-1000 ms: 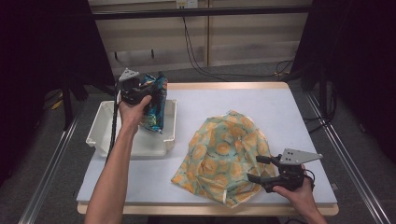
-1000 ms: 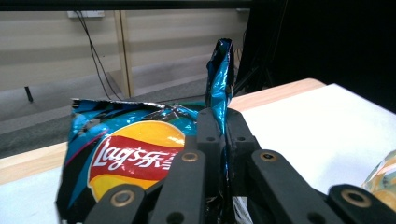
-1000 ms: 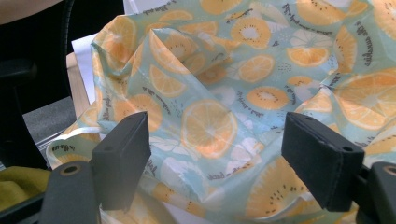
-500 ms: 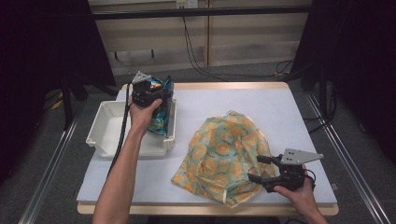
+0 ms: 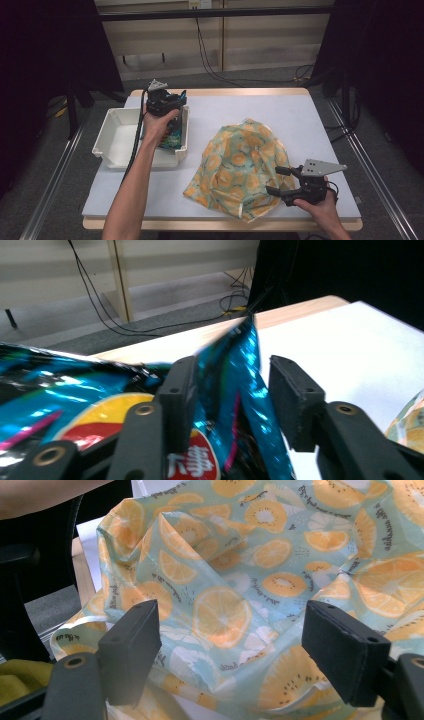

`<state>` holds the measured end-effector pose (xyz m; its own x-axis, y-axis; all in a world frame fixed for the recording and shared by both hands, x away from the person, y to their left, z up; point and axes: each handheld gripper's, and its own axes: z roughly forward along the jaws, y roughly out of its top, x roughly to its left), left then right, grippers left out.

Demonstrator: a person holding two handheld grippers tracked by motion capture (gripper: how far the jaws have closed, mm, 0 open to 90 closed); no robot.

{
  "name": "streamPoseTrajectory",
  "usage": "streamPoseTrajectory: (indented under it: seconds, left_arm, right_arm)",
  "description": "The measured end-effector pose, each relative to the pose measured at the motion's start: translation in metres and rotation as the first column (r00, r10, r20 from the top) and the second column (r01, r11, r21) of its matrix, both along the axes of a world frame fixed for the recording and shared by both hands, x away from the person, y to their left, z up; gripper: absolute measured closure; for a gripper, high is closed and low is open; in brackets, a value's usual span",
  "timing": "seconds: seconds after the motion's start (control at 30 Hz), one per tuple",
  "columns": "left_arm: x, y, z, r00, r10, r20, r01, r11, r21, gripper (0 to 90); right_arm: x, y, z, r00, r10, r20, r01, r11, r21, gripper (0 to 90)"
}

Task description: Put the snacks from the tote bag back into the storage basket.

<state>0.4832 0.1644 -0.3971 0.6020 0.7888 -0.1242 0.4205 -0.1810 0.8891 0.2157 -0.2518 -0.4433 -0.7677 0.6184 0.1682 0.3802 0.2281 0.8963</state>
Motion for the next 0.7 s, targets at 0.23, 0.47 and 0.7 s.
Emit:
streamPoseTrajectory:
  seconds: [0.23,0.47,0.7]
  left_arm:
    - [-0.005,0.009,0.009,0.9998,-0.022,0.002,0.022,0.9994,-0.027,34.1]
    - [-0.032,0.028,0.028,0.996,-0.074,0.051,0.075,0.9966,-0.033,37.9]
    - [-0.062,0.05,0.027,0.9813,-0.184,0.057,0.185,0.9827,-0.013,73.6]
  right_arm:
    - [0.0,0.001,0.0,1.0,0.002,-0.006,-0.002,1.0,0.001,22.8]
    - [0.0,0.0,0.0,1.0,-0.003,-0.001,0.003,1.0,0.004,22.7]
    - [0.0,0.002,0.001,1.0,0.0,0.003,0.0,1.0,0.002,23.0]
